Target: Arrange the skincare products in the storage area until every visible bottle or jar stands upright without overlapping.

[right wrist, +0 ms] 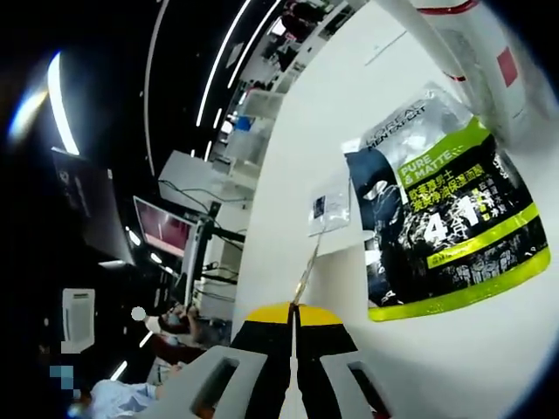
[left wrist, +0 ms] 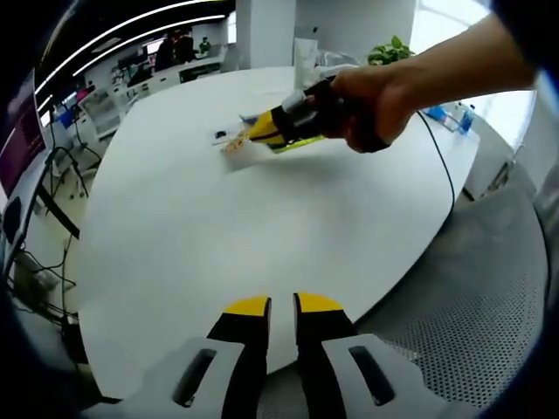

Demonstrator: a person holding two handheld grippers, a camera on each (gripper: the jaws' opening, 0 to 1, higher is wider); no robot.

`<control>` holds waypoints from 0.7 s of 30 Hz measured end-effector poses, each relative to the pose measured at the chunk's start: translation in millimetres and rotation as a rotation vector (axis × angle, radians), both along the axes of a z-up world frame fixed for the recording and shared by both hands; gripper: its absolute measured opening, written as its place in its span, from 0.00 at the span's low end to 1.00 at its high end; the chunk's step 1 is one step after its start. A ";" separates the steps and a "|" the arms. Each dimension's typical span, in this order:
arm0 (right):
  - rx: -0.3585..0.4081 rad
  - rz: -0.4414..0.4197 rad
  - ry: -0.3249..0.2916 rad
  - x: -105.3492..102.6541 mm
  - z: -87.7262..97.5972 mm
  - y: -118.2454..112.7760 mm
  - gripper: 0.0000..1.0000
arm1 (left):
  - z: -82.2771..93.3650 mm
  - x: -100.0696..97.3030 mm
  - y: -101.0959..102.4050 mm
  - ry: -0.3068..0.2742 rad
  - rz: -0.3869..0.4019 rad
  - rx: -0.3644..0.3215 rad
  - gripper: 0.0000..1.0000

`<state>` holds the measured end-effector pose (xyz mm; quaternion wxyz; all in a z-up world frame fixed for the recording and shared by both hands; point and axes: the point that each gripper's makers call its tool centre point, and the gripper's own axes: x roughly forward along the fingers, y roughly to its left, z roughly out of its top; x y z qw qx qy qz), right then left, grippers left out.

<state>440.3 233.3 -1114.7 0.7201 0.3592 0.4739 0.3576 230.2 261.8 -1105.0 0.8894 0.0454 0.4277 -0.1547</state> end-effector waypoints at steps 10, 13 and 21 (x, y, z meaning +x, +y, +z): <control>-0.019 -0.010 0.012 1.7 -7.3 -1.0 0.00 | -1.6 -0.3 1.6 0.004 -0.001 0.010 0.06; -0.027 -0.019 0.019 1.7 -10.0 -2.6 0.00 | -1.9 -0.2 1.7 0.004 0.000 0.009 0.06; -0.020 -0.048 0.051 0.9 -12.1 -3.6 0.00 | -2.7 -0.5 1.5 0.008 -0.002 0.010 0.05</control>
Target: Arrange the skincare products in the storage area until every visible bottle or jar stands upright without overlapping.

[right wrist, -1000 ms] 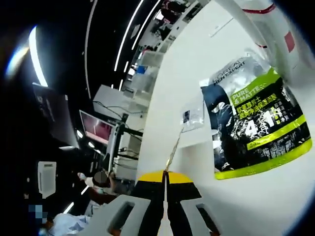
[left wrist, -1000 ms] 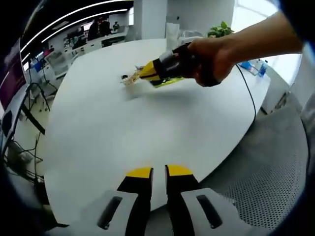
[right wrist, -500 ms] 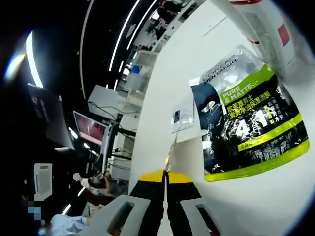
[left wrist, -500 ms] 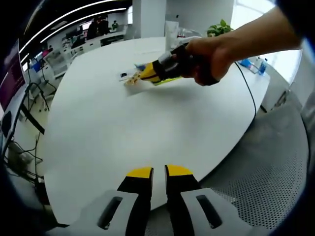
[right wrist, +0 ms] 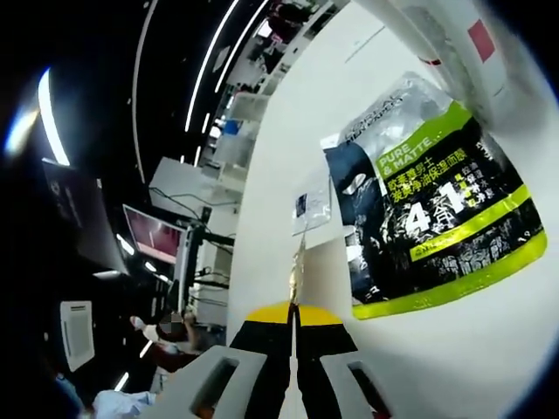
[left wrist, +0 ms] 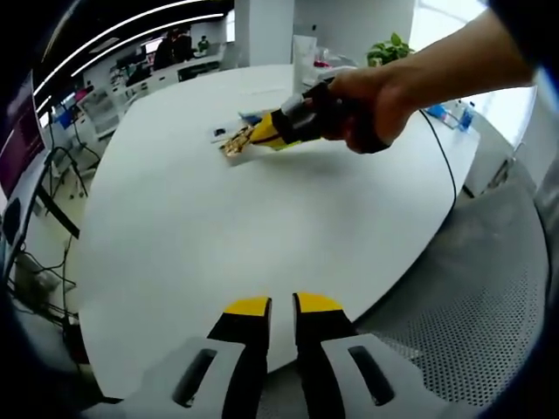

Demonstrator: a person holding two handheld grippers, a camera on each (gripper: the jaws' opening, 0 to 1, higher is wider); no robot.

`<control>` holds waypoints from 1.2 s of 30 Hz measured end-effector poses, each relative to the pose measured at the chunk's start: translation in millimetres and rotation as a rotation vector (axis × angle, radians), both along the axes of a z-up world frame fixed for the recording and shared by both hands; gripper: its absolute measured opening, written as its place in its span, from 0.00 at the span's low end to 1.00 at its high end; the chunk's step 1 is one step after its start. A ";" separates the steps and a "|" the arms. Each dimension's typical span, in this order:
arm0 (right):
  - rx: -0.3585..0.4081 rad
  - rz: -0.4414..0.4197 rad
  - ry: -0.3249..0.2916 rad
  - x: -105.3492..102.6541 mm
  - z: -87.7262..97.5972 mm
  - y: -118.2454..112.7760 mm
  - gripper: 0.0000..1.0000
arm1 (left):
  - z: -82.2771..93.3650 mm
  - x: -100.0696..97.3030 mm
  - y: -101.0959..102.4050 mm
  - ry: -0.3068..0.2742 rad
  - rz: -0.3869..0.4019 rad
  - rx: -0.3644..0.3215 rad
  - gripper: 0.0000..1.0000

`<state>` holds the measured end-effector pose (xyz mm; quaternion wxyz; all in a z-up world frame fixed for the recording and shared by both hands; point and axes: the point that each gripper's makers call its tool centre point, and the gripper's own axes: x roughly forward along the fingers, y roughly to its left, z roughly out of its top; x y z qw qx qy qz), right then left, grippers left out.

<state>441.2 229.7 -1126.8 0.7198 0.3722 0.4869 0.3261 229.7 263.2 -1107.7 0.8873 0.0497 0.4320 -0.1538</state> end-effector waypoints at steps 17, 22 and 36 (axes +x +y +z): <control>-0.041 -0.023 0.035 -2.2 -6.4 -3.2 0.00 | 0.5 -0.6 0.0 0.000 -0.001 0.001 0.04; -0.054 -0.030 0.032 -1.8 -8.1 -7.0 0.00 | 0.6 -0.6 0.0 -0.001 -0.002 0.002 0.04; -0.086 0.010 0.005 -6.0 -8.4 -3.4 0.10 | 0.1 -1.1 0.4 0.002 -0.003 0.004 0.04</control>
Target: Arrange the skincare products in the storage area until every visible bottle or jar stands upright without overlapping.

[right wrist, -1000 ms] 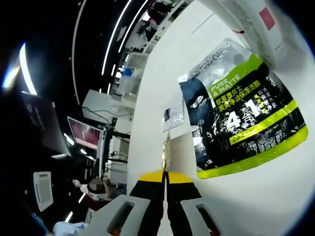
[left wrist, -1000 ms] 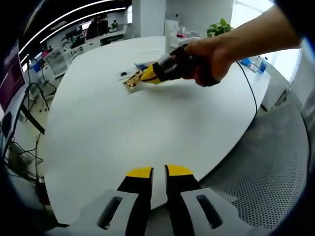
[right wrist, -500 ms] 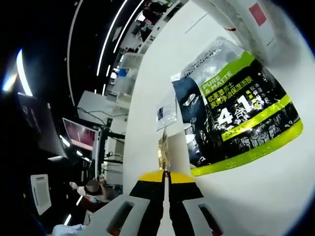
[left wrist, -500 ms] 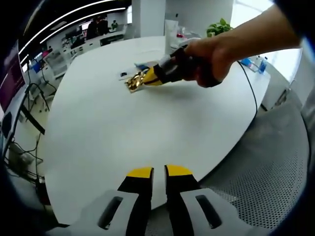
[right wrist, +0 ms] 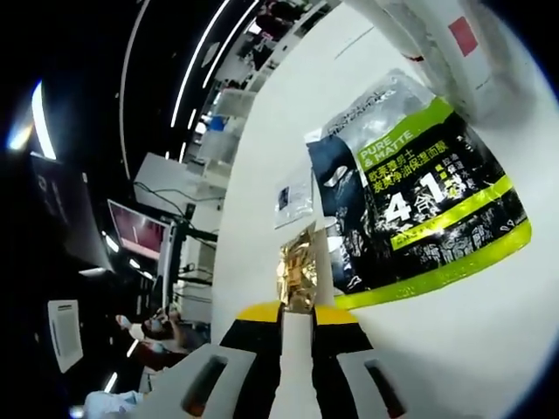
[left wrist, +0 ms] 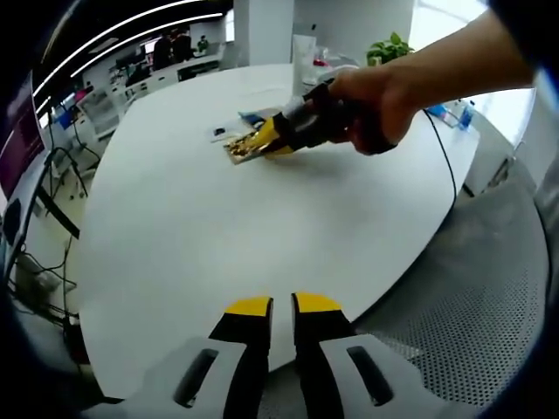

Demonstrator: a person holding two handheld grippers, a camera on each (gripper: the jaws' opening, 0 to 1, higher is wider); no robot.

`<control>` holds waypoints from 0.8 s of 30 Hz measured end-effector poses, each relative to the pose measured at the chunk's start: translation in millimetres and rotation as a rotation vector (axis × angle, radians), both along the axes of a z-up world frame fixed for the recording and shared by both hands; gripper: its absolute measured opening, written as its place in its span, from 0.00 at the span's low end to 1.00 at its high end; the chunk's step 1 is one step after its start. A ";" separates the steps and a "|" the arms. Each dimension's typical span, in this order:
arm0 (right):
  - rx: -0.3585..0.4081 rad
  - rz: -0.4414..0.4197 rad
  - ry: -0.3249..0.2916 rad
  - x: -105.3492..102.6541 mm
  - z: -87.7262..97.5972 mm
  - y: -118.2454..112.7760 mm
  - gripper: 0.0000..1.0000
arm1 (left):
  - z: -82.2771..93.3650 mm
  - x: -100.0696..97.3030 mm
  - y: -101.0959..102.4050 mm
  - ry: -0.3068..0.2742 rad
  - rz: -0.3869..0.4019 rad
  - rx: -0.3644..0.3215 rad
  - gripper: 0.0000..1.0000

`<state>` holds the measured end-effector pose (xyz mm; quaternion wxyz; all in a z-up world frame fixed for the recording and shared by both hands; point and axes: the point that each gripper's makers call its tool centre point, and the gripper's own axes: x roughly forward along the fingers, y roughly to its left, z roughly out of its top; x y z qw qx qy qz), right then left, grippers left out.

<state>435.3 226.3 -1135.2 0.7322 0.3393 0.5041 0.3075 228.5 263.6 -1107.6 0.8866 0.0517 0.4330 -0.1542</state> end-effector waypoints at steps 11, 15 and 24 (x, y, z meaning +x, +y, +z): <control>0.036 -0.062 0.111 -3.1 9.8 9.1 0.24 | -0.7 -0.3 -0.8 0.004 -0.003 0.000 0.03; 0.014 -0.067 0.124 -5.4 9.4 6.3 0.25 | -0.9 -0.3 -0.4 0.004 -0.002 0.000 0.03; -0.043 0.088 0.013 -16.2 18.2 7.9 0.18 | -1.0 0.0 -0.2 0.003 -0.003 0.001 0.03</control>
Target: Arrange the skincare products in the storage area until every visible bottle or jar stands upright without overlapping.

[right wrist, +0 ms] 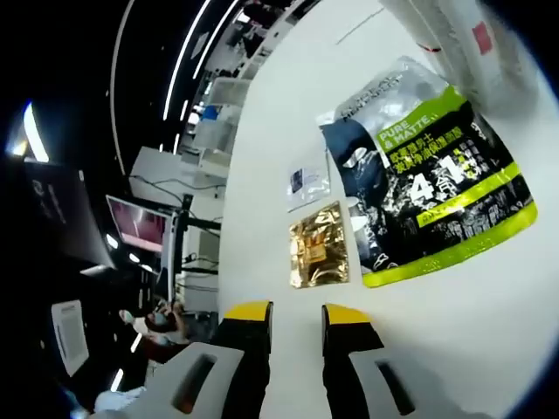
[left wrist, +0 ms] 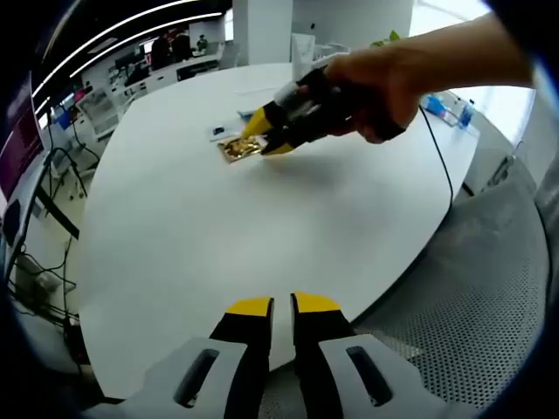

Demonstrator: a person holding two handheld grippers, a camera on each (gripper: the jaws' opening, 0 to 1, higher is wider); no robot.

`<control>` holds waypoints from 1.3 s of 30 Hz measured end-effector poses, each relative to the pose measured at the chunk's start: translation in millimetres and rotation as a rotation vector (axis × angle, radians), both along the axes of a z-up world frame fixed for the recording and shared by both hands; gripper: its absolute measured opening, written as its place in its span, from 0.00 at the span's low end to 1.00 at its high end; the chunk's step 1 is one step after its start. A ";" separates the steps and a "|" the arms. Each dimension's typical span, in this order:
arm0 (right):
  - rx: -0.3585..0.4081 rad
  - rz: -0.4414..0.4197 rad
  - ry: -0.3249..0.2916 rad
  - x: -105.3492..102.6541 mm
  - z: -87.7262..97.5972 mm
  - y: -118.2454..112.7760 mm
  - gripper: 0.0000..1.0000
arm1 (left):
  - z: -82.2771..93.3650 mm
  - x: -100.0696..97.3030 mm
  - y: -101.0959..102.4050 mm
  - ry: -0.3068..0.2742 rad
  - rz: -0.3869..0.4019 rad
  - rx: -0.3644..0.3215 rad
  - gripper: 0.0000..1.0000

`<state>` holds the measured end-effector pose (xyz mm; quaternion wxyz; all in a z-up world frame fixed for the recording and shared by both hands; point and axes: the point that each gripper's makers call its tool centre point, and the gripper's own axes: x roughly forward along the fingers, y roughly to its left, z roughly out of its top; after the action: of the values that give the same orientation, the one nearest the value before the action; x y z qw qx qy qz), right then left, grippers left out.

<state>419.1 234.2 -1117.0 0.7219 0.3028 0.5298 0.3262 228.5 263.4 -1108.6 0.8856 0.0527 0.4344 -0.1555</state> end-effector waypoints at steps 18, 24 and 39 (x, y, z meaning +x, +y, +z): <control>-0.363 0.654 -0.661 38.0 41.3 22.0 0.27 | -0.1 0.0 0.0 0.002 -0.004 0.002 0.03; -0.512 0.854 -0.753 58.2 33.4 11.3 0.28 | 0.4 0.0 0.3 -0.001 -0.001 0.002 0.03; -0.758 1.389 -0.815 94.8 9.9 -14.8 0.25 | -1.7 -1.6 -0.7 0.013 -0.004 0.001 0.03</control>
<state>513.8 219.3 -1107.1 0.5455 -0.4855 0.3681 0.5755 226.9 262.6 -1110.4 0.8826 0.0529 0.4399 -0.1575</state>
